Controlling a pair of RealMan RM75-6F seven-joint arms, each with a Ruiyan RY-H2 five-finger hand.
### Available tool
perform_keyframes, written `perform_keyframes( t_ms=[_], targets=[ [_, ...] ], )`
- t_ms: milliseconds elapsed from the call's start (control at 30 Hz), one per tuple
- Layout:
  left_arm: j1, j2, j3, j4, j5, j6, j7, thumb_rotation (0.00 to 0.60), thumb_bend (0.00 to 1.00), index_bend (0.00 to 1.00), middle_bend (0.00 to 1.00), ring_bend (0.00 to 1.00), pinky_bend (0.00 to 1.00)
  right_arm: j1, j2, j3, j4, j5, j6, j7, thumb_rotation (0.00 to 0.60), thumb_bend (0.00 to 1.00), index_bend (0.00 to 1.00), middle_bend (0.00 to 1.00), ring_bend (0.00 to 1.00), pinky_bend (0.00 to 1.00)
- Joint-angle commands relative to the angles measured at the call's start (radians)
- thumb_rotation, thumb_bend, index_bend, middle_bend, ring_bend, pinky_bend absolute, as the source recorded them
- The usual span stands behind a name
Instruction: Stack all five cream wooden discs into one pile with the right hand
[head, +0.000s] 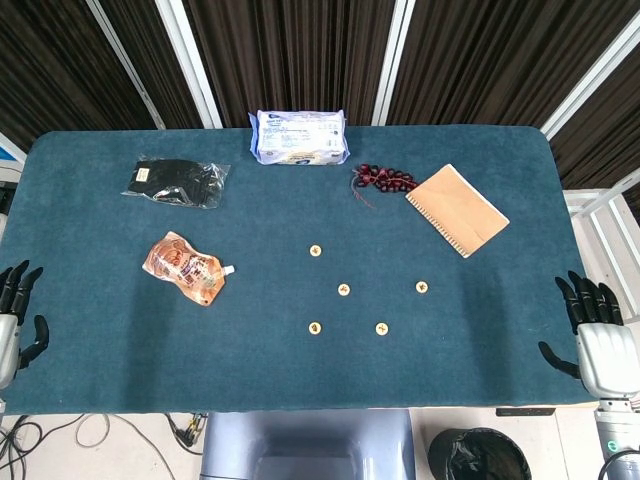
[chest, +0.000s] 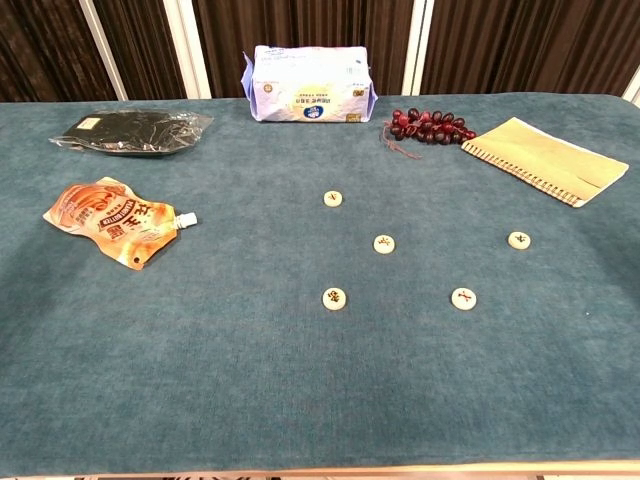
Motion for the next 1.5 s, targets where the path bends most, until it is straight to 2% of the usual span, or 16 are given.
perform_keyframes(
  t_ms=[33,333,500,700,767,867,1033,1300,1500],
  targets=[
    [0.0,0.0,0.001,0.0,0.001,0.0,0.001,0.6,0.63,0.11,0.0,0.0,0.0,-0.001,0.001,0.0,0.0,0.002,-0.002,0.002,0.6,0.29,0.0,0.0,0.0,0.0],
    [-0.003,-0.002,-0.001,0.003,0.0,-0.003,0.001,0.6,0.63,0.11,0.0,0.0,0.0,0.0,0.007,0.0,-0.012,0.009,-0.013,0.019,0.6,0.29,0.0,0.0,0.0,0.0],
    [0.004,-0.005,-0.006,-0.006,-0.011,0.008,0.003,0.6,0.62,0.11,0.0,0.0,0.0,0.023,0.037,-0.004,-0.022,0.03,-0.086,0.081,0.6,0.29,0.02,0.0,0.0,0.0],
    [0.006,-0.011,-0.007,-0.008,-0.011,0.013,0.02,0.6,0.62,0.12,0.0,0.0,0.0,0.188,0.168,0.072,-0.072,0.11,-0.344,0.104,0.6,0.29,0.08,0.0,0.0,0.0],
    [0.006,-0.011,-0.006,-0.01,-0.01,0.014,0.022,0.6,0.62,0.12,0.0,0.0,0.0,0.236,0.191,0.087,-0.089,0.15,-0.431,0.092,0.6,0.29,0.08,0.0,0.0,0.0],
    [0.008,-0.011,-0.008,-0.01,-0.014,0.015,0.02,0.6,0.62,0.12,0.0,0.0,0.0,0.361,0.2,0.124,-0.103,0.258,-0.624,0.041,0.6,0.29,0.08,0.0,0.0,0.0],
    [0.009,-0.009,-0.012,-0.012,-0.023,0.013,0.013,0.6,0.62,0.12,0.0,0.0,0.0,0.491,0.119,0.148,-0.067,0.409,-0.725,-0.105,0.6,0.29,0.11,0.0,0.0,0.0],
    [0.009,-0.007,-0.015,-0.016,-0.033,0.008,0.009,0.6,0.62,0.12,0.0,0.0,0.0,0.613,-0.038,0.164,-0.001,0.562,-0.75,-0.204,0.6,0.29,0.18,0.0,0.0,0.0],
    [0.009,-0.007,-0.019,-0.019,-0.045,0.002,0.004,0.6,0.62,0.12,0.0,0.0,0.0,0.748,-0.204,0.178,0.115,0.699,-0.781,-0.284,0.6,0.29,0.22,0.0,0.0,0.0]
  ],
)
